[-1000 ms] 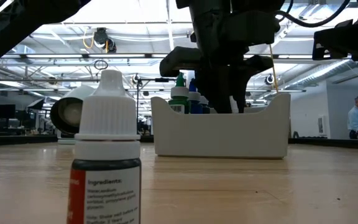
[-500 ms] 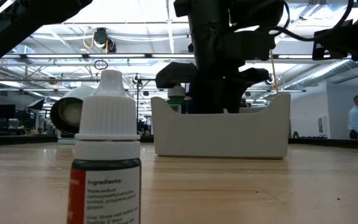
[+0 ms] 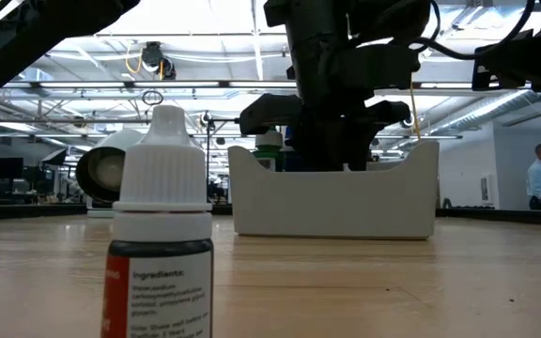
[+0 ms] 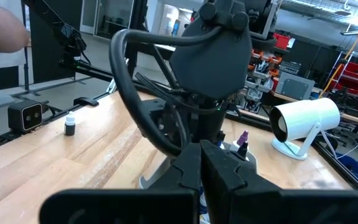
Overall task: Pick & Place food coloring
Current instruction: Put the small black food coloring bottle into the bin
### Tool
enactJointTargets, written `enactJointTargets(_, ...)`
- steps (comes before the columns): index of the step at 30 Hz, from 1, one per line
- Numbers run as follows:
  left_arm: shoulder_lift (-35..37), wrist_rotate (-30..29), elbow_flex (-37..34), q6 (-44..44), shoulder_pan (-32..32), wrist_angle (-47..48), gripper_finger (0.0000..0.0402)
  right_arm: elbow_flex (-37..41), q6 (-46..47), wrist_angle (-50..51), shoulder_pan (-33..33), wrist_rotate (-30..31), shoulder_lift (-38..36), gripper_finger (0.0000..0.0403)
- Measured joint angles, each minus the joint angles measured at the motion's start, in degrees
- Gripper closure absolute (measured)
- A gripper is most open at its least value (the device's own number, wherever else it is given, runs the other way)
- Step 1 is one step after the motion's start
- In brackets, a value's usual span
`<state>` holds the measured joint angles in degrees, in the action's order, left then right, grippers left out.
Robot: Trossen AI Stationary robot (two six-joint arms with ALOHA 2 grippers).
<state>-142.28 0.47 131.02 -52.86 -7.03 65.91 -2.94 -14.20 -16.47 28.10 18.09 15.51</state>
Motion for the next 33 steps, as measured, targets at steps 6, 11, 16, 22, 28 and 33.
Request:
enactJointTargets(6, 0.0, 0.1, 0.0, 0.0, 0.0, -0.2, 0.0318, 0.0, 0.0, 0.0, 0.0, 0.0, 0.0, 0.0403)
enactJointTargets(11, 0.1, 1.0, -0.6, 0.0, 0.0, -1.0, 0.0318, 0.0, 0.0, 0.0, 0.0, 0.0, 0.0, 0.0403)
enactJointTargets(16, 0.1, 0.5, -1.3, 0.0, 0.0, -2.1, 0.0318, 0.0, 0.0, 0.0, 0.0, 0.0, 0.0, 0.0403)
enactJointTargets(22, 0.1, 0.5, -2.4, 0.1, 0.0, -3.5, 0.0318, 0.0, 0.0, 0.0, 0.0, 0.0, 0.0, 0.0403)
enactJointTargets(28, 0.1, 0.6, -3.7, 0.9, 0.0, -3.5, 0.0314, 0.0, 0.0, 0.0, 0.0, 0.0, 0.0, 0.0403)
enactJointTargets(33, 0.1, 0.9, -3.8, 2.0, 0.0, -3.2, 0.0281, 0.0, 0.0, 0.0, 0.0, 0.0, 0.0, 0.0403)
